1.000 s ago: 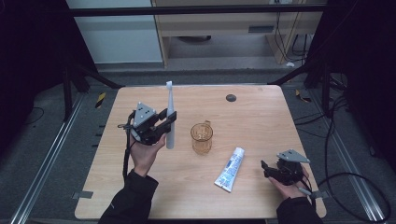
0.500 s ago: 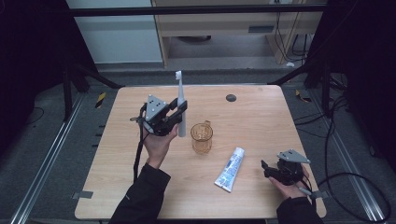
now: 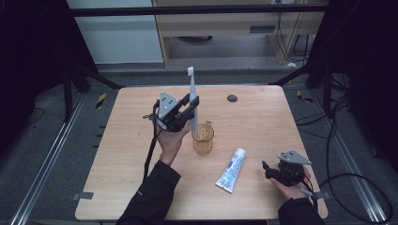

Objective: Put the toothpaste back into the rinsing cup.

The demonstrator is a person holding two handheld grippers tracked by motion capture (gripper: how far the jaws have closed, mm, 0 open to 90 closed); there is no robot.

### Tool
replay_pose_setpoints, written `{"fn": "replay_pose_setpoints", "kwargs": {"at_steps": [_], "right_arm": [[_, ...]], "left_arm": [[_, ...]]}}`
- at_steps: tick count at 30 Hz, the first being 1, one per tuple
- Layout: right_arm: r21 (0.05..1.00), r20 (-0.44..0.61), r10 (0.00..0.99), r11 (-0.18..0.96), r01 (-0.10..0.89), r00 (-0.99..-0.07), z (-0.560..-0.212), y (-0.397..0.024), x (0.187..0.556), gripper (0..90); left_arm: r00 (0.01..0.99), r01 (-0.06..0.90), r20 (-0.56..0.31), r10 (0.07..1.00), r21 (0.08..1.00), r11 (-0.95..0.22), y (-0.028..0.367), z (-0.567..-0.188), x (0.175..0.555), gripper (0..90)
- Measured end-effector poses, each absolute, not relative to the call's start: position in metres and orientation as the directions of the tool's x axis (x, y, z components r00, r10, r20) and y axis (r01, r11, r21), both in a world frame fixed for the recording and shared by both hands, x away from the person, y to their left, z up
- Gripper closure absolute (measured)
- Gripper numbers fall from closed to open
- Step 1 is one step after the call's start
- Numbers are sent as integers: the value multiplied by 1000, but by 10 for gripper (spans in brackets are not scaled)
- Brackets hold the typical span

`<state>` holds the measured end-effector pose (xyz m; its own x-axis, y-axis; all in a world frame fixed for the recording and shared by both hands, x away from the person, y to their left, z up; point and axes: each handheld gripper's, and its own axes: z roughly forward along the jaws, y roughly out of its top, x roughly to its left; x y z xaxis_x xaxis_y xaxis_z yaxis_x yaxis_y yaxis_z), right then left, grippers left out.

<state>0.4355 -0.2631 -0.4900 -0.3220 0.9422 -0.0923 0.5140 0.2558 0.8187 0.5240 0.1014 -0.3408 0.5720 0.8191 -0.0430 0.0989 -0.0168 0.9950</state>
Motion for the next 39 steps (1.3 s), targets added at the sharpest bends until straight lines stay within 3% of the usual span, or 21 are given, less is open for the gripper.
{"fn": "replay_pose_setpoints", "kwargs": {"at_steps": [39], "right_arm": [[818,-116,940,274,507,-321,-492,-263,435,202]], "left_arm": [[596,154,-56,801,987,-45,97,-402,528,670]]}}
